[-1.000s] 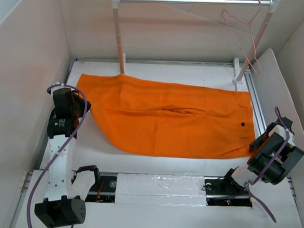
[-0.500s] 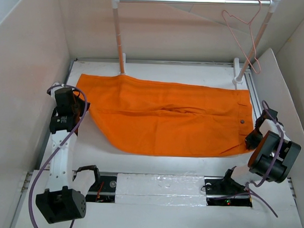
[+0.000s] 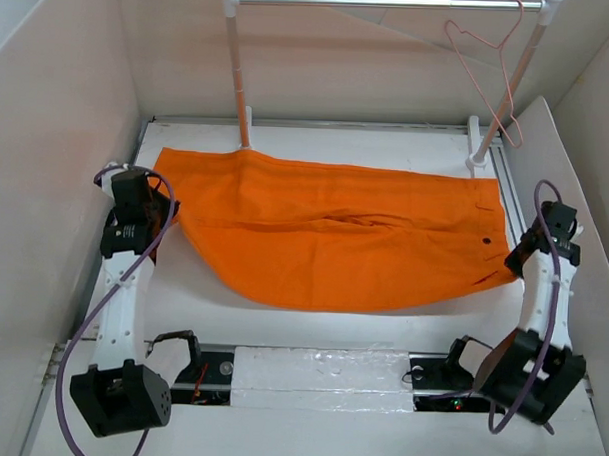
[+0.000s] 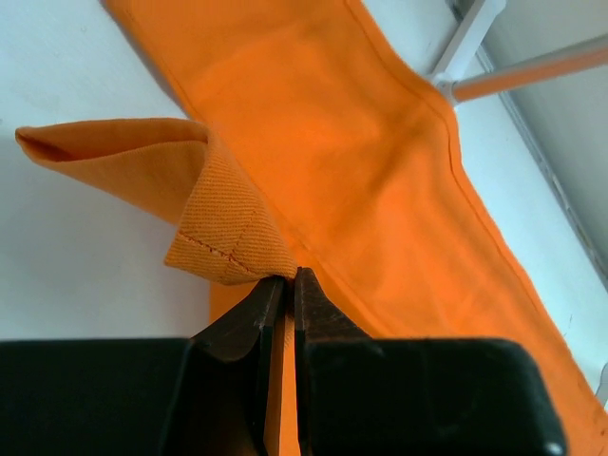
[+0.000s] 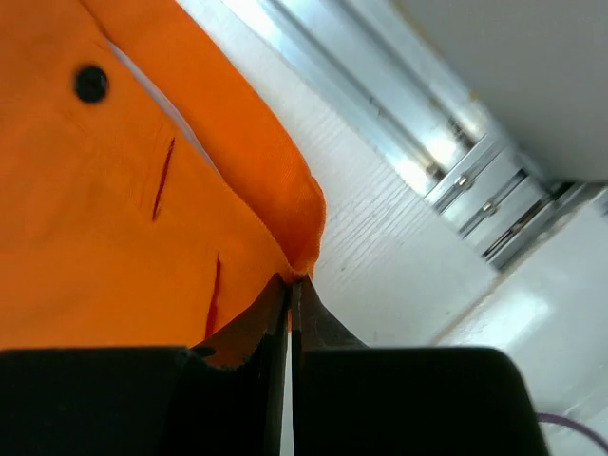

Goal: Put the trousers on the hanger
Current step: Fold the trousers at the center of the board.

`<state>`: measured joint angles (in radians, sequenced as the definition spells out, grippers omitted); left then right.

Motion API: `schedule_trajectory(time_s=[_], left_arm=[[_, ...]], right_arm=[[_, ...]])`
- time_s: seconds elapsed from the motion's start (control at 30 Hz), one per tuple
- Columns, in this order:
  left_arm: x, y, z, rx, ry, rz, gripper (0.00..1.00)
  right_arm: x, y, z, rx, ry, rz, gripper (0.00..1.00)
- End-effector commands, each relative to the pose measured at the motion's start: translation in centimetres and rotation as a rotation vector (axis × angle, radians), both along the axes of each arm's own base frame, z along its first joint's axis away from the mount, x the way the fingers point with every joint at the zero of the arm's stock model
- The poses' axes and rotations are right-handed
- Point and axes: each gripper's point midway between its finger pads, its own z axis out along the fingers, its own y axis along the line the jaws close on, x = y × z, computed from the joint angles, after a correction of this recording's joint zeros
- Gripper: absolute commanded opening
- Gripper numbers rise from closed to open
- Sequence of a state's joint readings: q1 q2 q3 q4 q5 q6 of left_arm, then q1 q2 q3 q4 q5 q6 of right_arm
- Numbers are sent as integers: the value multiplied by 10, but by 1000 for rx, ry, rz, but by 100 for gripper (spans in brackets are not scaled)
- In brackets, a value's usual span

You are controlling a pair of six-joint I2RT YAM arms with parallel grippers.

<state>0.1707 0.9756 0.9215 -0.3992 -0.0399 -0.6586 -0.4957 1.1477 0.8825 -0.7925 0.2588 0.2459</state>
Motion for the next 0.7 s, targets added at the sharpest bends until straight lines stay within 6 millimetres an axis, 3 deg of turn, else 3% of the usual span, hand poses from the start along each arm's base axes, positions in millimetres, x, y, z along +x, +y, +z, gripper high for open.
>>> schedule_trajectory(time_s=[0.0, 0.03, 0.07, 0.13, 0.17, 0.23, 0.3, 0.47, 0.5, 0.57, 0.6, 0.67], left_arm=[[27, 18, 56, 27, -135, 72, 0], [32, 22, 74, 44, -153, 87, 0], [32, 31, 89, 83, -172, 121, 0], [27, 41, 94, 122, -161, 161, 0], [27, 44, 93, 128, -154, 175, 0], [31, 44, 82, 126, -132, 172, 0], [31, 49, 75, 138, -114, 191, 0], [38, 74, 48, 217, -6, 289, 0], [40, 80, 44, 237, 15, 312, 0], [47, 89, 31, 260, 82, 335, 0], [47, 95, 29, 281, 106, 367, 0], [50, 103, 27, 304, 167, 396, 0]], right_arm=[[-11, -17, 66, -185, -42, 60, 0], [-8, -19, 87, -227, -80, 91, 0], [-10, -20, 95, -237, -93, 89, 0], [-4, -22, 110, -258, -115, 112, 0], [2, -26, 126, -279, -143, 114, 0], [12, -28, 137, -281, -168, 122, 0], [36, -33, 149, -280, -220, 157, 0], [98, -48, 146, -248, -253, 211, 0], [121, -51, 137, -221, -250, 238, 0], [142, -55, 124, -189, -227, 254, 0], [158, -58, 104, -161, -183, 265, 0], [182, -63, 109, -173, -198, 281, 0]])
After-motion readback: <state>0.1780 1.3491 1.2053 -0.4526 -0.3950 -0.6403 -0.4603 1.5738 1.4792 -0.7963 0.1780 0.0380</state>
